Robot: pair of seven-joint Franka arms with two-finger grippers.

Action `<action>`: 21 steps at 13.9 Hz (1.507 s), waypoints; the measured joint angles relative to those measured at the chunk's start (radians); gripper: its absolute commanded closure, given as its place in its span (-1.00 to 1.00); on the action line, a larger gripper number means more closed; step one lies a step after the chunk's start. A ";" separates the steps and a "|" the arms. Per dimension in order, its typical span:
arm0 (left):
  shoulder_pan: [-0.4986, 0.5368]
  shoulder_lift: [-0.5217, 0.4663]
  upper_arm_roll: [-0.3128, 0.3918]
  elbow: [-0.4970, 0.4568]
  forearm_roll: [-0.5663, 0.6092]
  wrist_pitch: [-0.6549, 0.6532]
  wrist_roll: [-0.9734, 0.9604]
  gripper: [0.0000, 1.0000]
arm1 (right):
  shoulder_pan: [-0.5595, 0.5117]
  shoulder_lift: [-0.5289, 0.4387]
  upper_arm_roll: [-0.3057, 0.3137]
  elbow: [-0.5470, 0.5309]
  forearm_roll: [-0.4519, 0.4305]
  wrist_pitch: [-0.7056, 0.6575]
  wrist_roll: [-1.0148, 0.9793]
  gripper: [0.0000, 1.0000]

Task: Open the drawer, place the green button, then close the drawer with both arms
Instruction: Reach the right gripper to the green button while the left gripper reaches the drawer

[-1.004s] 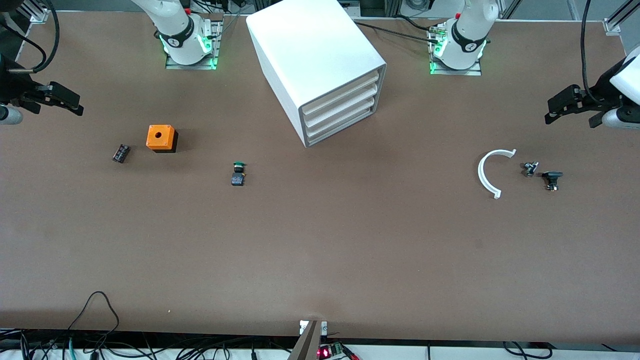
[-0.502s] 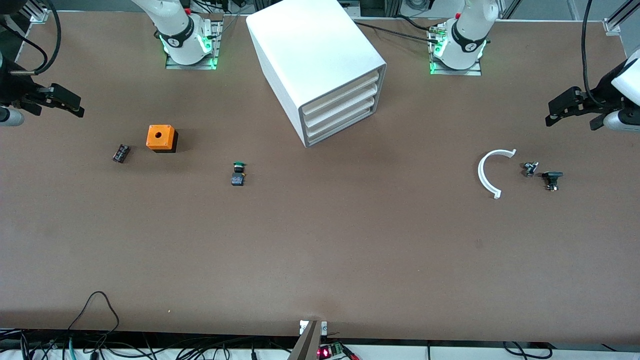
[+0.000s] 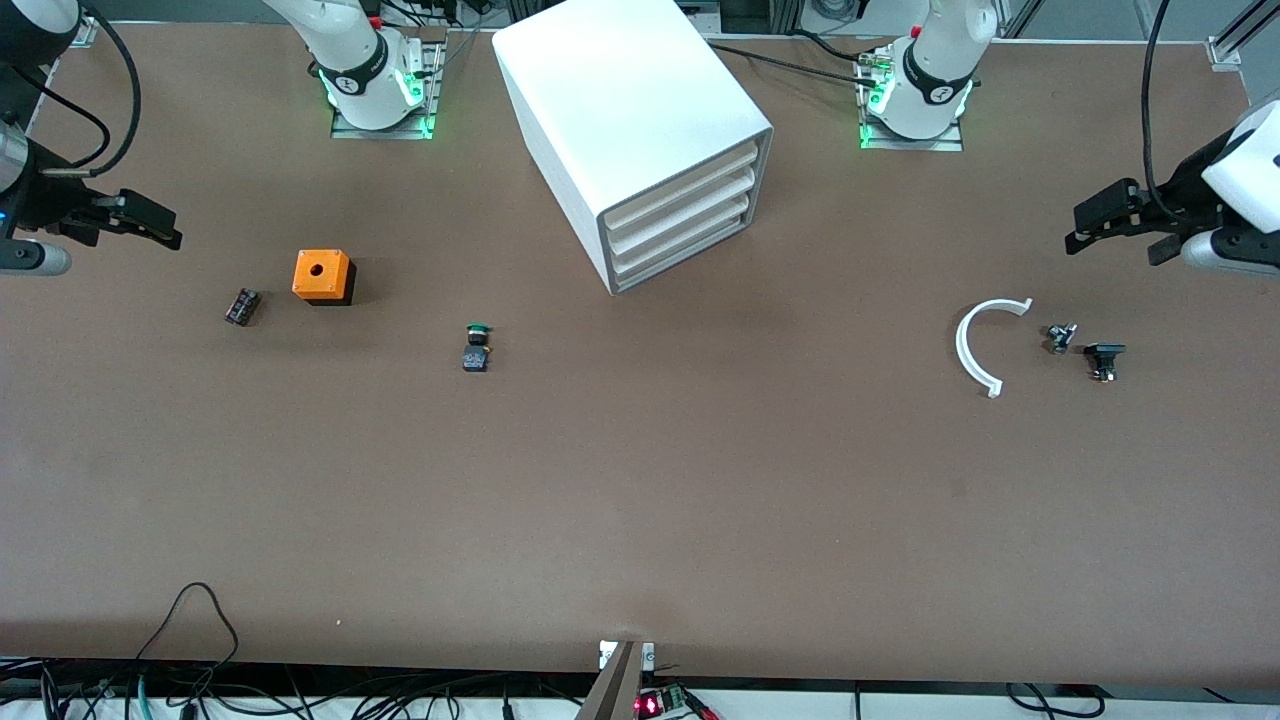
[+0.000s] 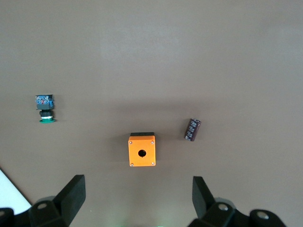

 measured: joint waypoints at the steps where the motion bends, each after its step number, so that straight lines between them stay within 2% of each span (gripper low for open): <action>1: -0.001 0.016 0.000 -0.002 -0.004 -0.004 0.000 -1.00 | 0.000 0.007 0.000 0.000 0.000 0.001 0.000 -1.00; 5: -0.011 0.154 -0.001 -0.028 -0.010 -0.012 0.020 -1.00 | 0.010 0.027 0.002 0.000 0.001 0.011 0.000 -1.00; 7: -0.016 0.253 -0.005 -0.035 -0.074 -0.012 0.090 -1.00 | 0.018 0.059 0.005 -0.001 0.003 0.041 0.001 -1.00; 10: -0.041 0.401 -0.015 -0.103 -0.331 0.026 0.143 -1.00 | 0.036 0.132 0.006 -0.003 0.004 0.091 0.002 -1.00; 13: -0.103 0.509 -0.040 -0.196 -0.566 0.080 0.222 -0.99 | 0.045 0.203 0.008 -0.005 0.015 0.141 0.002 -1.00; 16: -0.184 0.565 -0.075 -0.306 -0.772 0.147 0.313 -0.89 | 0.051 0.256 0.009 -0.094 0.017 0.334 0.001 -1.00; 19: -0.207 0.574 -0.171 -0.398 -0.838 0.250 0.333 -0.76 | 0.052 0.283 0.016 -0.262 0.017 0.586 -0.006 -1.00; 21: -0.217 0.573 -0.203 -0.436 -0.851 0.266 0.333 -0.72 | 0.053 0.311 0.038 -0.321 0.017 0.662 -0.008 -1.00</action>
